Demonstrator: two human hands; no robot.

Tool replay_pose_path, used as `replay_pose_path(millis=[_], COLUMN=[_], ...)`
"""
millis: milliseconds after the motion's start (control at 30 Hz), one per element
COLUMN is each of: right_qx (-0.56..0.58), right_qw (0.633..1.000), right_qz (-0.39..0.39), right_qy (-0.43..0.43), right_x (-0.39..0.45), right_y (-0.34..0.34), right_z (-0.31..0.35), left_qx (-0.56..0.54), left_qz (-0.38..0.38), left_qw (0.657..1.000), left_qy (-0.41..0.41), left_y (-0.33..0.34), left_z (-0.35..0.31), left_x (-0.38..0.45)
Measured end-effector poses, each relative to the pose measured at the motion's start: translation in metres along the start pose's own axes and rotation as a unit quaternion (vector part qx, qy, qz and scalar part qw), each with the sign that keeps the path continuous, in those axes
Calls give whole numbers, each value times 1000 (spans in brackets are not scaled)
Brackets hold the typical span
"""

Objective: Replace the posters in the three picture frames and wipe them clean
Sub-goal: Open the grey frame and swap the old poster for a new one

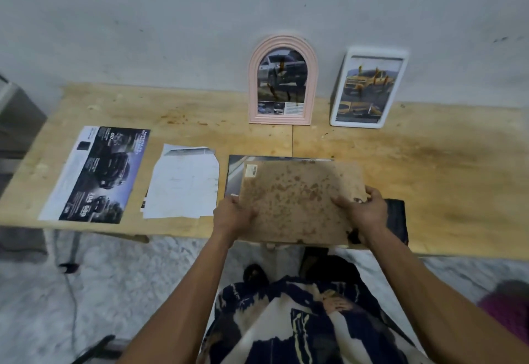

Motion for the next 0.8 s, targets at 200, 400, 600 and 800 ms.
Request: replay_pose_path(millis=[200,400,600,800], right_qx=[28,22,-12,-15], right_qw=[999,999,997,997], right_qz=[-24,-41,-69,-73], right_qy=[-7,-23,-17,-9], right_x=[12,27,35,46], right_y=[-6,-17,-18,-20], right_z=[2,1,1,-2], left_qx=[88,246,196,192], left_qz=[-37,-45,-28,-42], left_qw=[995,967,979,979], left_qy=[39,49,57,57], left_y=[3,-2,-4,-6], left_z=[6,19,16,17], left_x=[16,41,56,57])
Point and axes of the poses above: each hand's wrist, its own x-axis towards the middle knuckle, its own y-axis out of the palm, z = x × y, the point moved 2 cm from there along x, towards the middle knuckle, and after that the axes turned 1 degree about z, right-handed, at the moved point
